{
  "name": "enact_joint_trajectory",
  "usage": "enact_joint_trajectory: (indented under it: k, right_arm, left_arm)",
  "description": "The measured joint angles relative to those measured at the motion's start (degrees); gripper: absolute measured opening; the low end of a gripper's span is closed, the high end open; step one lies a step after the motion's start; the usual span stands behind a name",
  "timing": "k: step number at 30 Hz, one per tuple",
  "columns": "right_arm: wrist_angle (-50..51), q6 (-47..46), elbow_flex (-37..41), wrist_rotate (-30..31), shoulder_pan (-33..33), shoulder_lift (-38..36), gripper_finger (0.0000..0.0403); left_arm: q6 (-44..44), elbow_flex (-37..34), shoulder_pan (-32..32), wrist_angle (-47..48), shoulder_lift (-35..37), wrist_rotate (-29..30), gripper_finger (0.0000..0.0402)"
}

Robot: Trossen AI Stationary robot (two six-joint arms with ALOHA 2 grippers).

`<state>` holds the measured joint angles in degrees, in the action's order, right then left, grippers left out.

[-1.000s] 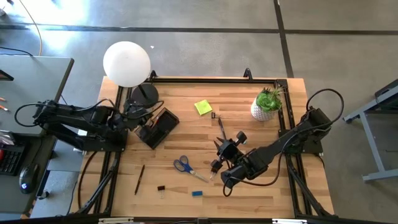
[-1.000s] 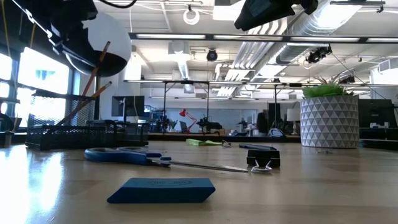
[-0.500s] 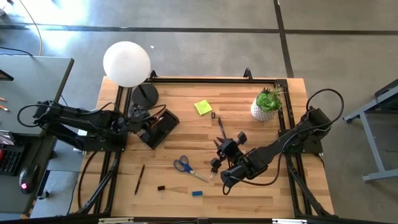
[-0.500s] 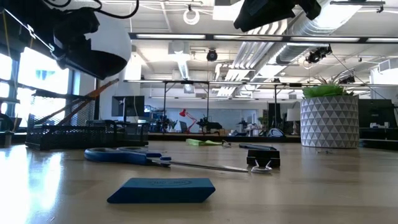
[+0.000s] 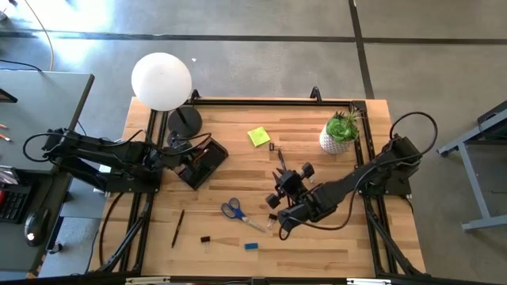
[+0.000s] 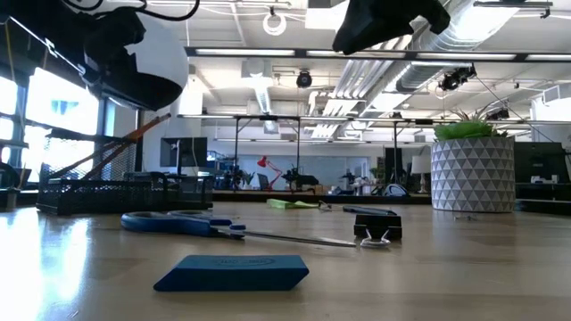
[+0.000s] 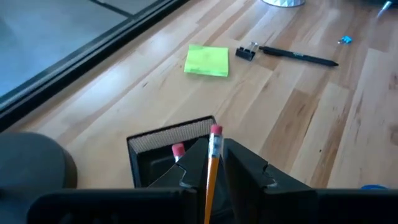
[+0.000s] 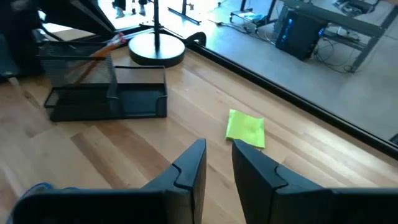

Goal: Pick and place office supplies into organizer
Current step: Put the right black pen into the metal mesh desk organizer

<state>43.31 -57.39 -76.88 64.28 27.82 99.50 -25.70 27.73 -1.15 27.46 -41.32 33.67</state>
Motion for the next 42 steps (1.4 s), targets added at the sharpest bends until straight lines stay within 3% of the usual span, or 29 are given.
enact_joint_trajectory:
  k: [11,24,32,36,42]
  right_arm:
    - [0.24,-0.77,-0.07,-4.22,-0.26,1.50,0.0071]
    - [-0.27,-7.13,-0.09,-6.28,3.86,6.05,0.0071]
    - [-2.13,-6.83,-0.09,-10.85,3.68,6.05,0.0071]
    - [-1.97,-6.80,-0.09,-10.85,3.73,6.05,0.0071]
    - [-8.05,-2.87,-0.09,-14.10,3.48,7.80,0.0071]
  left_arm:
    - [5.01,0.32,0.00,-2.44,0.00,0.44,0.0046]
    - [7.62,4.92,-0.02,-1.96,0.00,-6.35,0.0171]
    - [12.35,10.29,-0.02,-3.66,-0.20,-8.63,0.0178]
    - [14.61,9.56,0.00,-10.75,-0.23,-15.21,0.0170]
    - [16.33,5.67,-0.06,-24.81,-3.65,-31.47,0.0161]
